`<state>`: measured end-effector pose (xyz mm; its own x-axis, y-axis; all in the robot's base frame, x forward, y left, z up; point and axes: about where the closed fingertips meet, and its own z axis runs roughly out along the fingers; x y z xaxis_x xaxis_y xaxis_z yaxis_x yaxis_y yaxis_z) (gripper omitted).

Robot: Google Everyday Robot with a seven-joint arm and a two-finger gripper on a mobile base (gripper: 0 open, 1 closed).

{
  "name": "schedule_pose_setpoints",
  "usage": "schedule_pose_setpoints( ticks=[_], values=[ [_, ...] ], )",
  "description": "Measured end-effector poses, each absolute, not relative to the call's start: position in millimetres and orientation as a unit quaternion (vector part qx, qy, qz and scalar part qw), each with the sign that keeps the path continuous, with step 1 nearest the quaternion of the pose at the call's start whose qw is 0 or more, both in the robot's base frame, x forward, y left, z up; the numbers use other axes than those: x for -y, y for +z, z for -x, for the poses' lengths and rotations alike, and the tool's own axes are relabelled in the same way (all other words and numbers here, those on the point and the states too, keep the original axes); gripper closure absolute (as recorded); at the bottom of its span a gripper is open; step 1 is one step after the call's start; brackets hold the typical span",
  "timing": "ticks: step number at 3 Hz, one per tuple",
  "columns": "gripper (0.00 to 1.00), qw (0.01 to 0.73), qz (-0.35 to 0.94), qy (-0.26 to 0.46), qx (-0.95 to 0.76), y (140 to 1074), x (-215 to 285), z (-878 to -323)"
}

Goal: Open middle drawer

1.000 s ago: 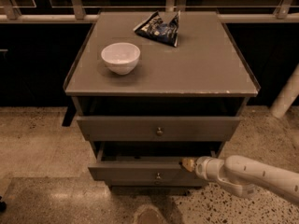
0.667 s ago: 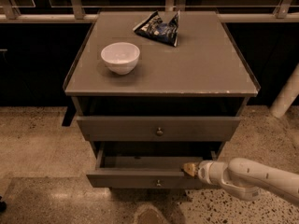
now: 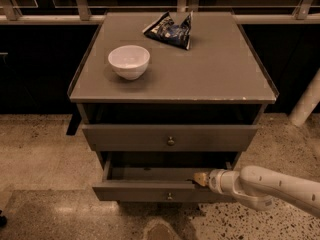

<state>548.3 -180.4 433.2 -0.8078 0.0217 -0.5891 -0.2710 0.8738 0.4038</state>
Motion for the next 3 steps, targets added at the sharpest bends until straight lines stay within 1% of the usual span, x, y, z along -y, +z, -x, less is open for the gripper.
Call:
schedule_pose_setpoints(
  ticks=[3],
  values=[
    [1.00, 0.288, 0.070, 0.242, -0.924, 420.9, 181.8, -545.6]
  ],
)
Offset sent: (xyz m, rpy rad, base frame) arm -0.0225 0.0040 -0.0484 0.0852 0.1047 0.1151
